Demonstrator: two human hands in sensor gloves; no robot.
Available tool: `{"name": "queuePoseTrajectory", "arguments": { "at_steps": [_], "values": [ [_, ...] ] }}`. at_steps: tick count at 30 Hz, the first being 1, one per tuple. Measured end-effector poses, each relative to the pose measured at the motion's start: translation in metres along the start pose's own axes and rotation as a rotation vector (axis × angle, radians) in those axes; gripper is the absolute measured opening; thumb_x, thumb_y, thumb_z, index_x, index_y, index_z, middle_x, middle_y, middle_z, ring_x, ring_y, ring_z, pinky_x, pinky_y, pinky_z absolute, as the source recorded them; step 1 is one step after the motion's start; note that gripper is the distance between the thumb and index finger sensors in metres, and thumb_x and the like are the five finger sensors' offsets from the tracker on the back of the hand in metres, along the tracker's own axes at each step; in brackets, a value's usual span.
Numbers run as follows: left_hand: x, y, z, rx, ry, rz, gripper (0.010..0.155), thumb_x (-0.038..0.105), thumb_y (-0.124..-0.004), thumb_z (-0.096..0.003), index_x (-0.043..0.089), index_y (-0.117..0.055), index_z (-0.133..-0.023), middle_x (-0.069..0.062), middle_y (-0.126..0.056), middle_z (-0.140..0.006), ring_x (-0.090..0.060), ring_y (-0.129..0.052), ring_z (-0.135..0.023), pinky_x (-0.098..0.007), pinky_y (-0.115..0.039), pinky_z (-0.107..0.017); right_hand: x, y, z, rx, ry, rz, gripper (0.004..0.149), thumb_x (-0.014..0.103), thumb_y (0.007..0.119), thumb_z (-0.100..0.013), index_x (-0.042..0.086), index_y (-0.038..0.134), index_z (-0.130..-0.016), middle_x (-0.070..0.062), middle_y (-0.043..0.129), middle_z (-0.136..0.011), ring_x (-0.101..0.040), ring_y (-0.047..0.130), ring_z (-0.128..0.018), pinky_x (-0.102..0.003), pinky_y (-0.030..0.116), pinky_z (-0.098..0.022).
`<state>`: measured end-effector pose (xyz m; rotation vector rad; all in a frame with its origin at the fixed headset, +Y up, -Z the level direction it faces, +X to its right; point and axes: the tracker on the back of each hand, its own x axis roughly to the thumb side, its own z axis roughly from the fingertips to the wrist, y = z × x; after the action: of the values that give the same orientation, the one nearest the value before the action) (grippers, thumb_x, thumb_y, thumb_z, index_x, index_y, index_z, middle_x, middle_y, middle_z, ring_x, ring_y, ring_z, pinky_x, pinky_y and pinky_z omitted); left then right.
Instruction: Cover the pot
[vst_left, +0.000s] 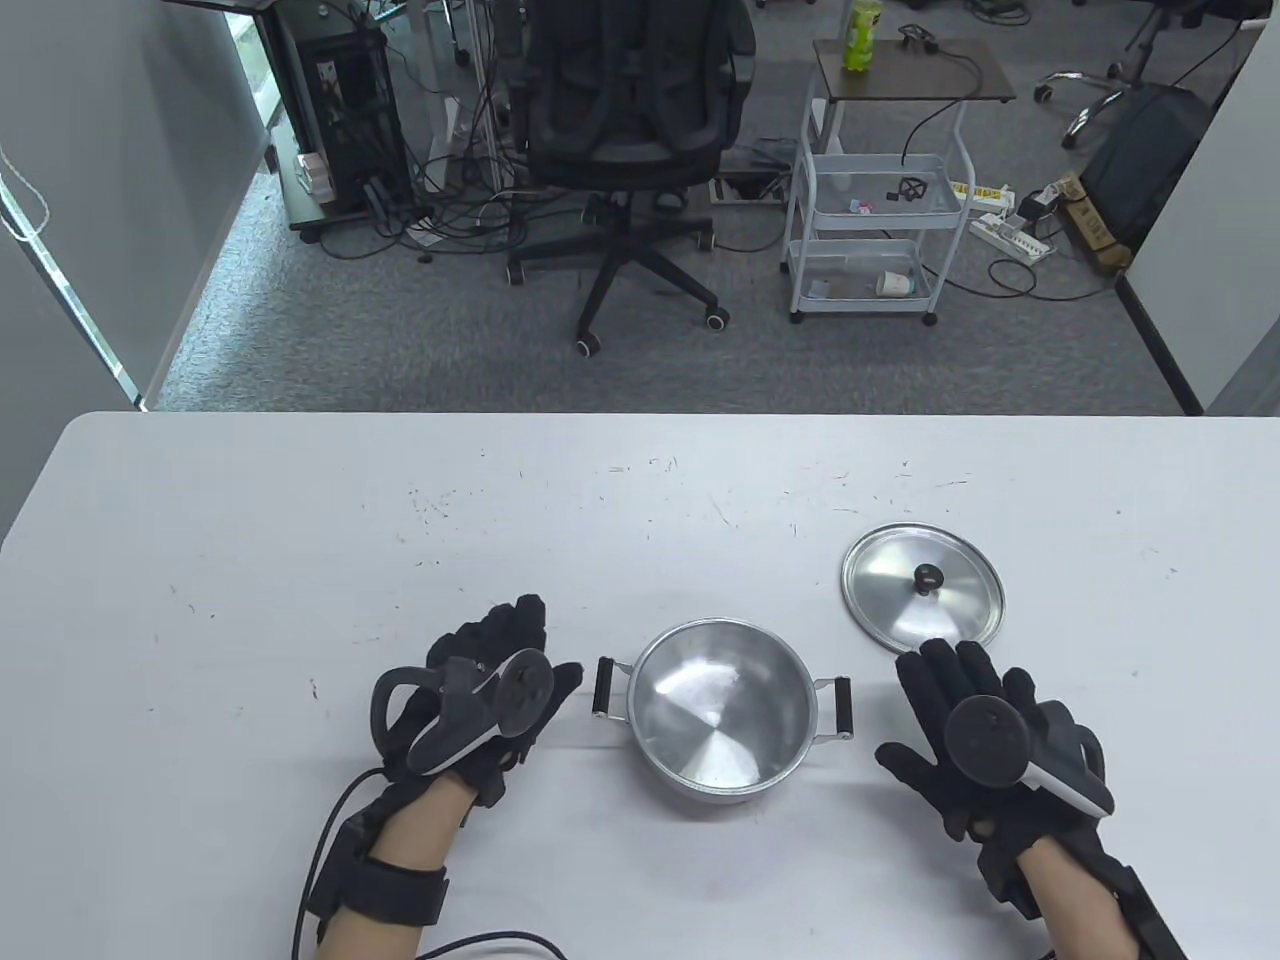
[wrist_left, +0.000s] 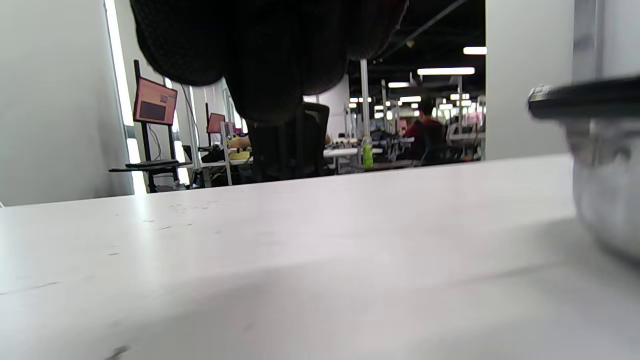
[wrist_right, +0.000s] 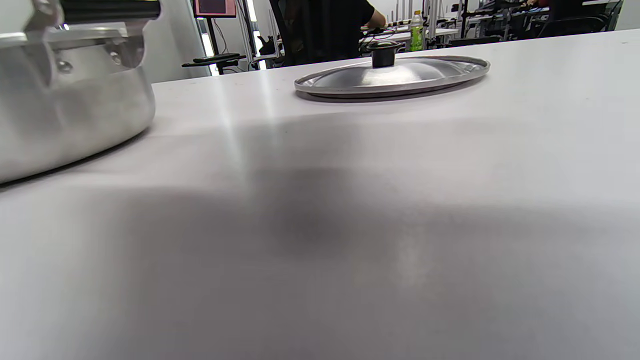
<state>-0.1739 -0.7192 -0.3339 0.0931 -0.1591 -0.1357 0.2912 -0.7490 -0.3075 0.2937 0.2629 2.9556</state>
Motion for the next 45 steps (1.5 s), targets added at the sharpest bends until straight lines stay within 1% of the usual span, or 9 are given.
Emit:
{"name": "queuePoseTrajectory", "arguments": {
  "at_steps": [5,10,13,16,21,25,30,39,45],
  "values": [
    [-0.018,-0.022,0.013,-0.081,-0.017,-0.058,0.099,0.081,-0.042,-0.0369,0.026,-0.037,-0.119,-0.015,-0.037,-0.123,-0.047,-0.049,-0.113,-0.071,-0.052,-0.075,-0.008,0.004,-0.005,0.016,0.04,-0.02,0.088,0.07,0.062,-0.032,0.03,0.036,-0.106,-0.008,0.034,-0.117,-0.042,0.031,-0.107,-0.072,0.023,-0.069],
    [-0.011,-0.014,0.014,-0.063,-0.083,-0.043,0.102,0.083,-0.043,-0.0351,0.028,-0.028,-0.12,-0.014,-0.024,-0.125,-0.048,-0.031,-0.116,-0.075,-0.041,-0.076,-0.011,-0.01,-0.016,-0.078,0.089,-0.064,0.077,0.058,0.073,-0.035,0.039,0.041,-0.103,-0.008,0.037,-0.117,-0.043,0.031,-0.107,-0.07,0.021,-0.071],
    [-0.002,-0.009,0.017,-0.041,-0.124,-0.075,0.105,0.085,-0.042,-0.0337,0.028,-0.025,-0.12,-0.013,-0.019,-0.125,-0.048,-0.026,-0.116,-0.075,-0.039,-0.076,-0.017,-0.03,-0.048,-0.105,0.143,-0.091,0.075,0.053,0.075,-0.036,0.039,0.045,-0.103,-0.009,0.041,-0.116,-0.042,0.04,-0.106,-0.068,0.033,-0.072],
    [0.005,-0.009,0.02,-0.07,-0.142,-0.096,0.105,0.086,-0.043,-0.0343,0.028,-0.023,-0.12,-0.014,-0.017,-0.125,-0.049,-0.023,-0.115,-0.076,-0.037,-0.075,-0.025,-0.04,-0.089,-0.026,0.223,-0.067,0.073,0.05,0.077,-0.036,0.035,0.05,-0.102,-0.01,0.044,-0.114,-0.04,0.052,-0.103,-0.062,0.042,-0.073],
    [0.011,-0.004,0.022,-0.076,-0.16,-0.112,0.106,0.086,-0.044,-0.0344,0.027,-0.02,-0.12,-0.014,-0.013,-0.124,-0.05,-0.02,-0.114,-0.077,-0.035,-0.075,-0.036,-0.033,-0.145,0.068,0.35,-0.06,0.066,0.041,0.083,-0.035,0.031,0.06,-0.097,-0.009,0.058,-0.107,-0.029,0.085,-0.082,-0.051,0.06,-0.068],
    [0.01,0.004,0.024,-0.052,-0.154,-0.112,0.106,0.086,-0.045,-0.0346,0.027,-0.02,-0.12,-0.014,-0.014,-0.124,-0.05,-0.02,-0.114,-0.077,-0.035,-0.075,-0.047,-0.026,-0.17,0.138,0.435,0.063,0.053,0.025,0.091,-0.035,0.029,0.075,-0.086,-0.001,0.081,-0.09,-0.007,0.1,-0.062,-0.042,0.069,-0.065],
    [0.009,0.001,0.023,-0.06,-0.152,-0.11,0.105,0.086,-0.045,-0.0347,0.028,-0.022,-0.12,-0.014,-0.016,-0.125,-0.05,-0.021,-0.114,-0.077,-0.035,-0.075,-0.05,-0.028,-0.174,0.081,0.44,0.096,0.048,0.013,0.096,-0.028,0.027,0.089,-0.073,0.006,0.099,-0.066,0.001,0.106,-0.047,-0.039,0.074,-0.06],
    [0.009,-0.003,0.022,-0.096,-0.146,-0.111,0.104,0.085,-0.045,-0.0352,0.028,-0.022,-0.12,-0.014,-0.016,-0.125,-0.05,-0.022,-0.114,-0.077,-0.036,-0.075,-0.049,-0.031,-0.167,0.084,0.453,0.12,0.041,0.015,0.093,-0.026,0.024,0.094,-0.066,0.009,0.105,-0.055,0.004,0.106,-0.043,-0.039,0.075,-0.06],
    [0.007,-0.007,0.02,-0.118,-0.143,-0.082,0.104,0.085,-0.045,-0.0353,0.029,-0.022,-0.12,-0.014,-0.017,-0.125,-0.05,-0.022,-0.114,-0.077,-0.036,-0.075,-0.026,-0.058,-0.138,-0.034,0.305,0.086,0.045,0.013,0.092,-0.023,0.023,0.093,-0.067,0.008,0.104,-0.057,0.002,0.106,-0.044,-0.041,0.075,-0.059]
  ]
}}
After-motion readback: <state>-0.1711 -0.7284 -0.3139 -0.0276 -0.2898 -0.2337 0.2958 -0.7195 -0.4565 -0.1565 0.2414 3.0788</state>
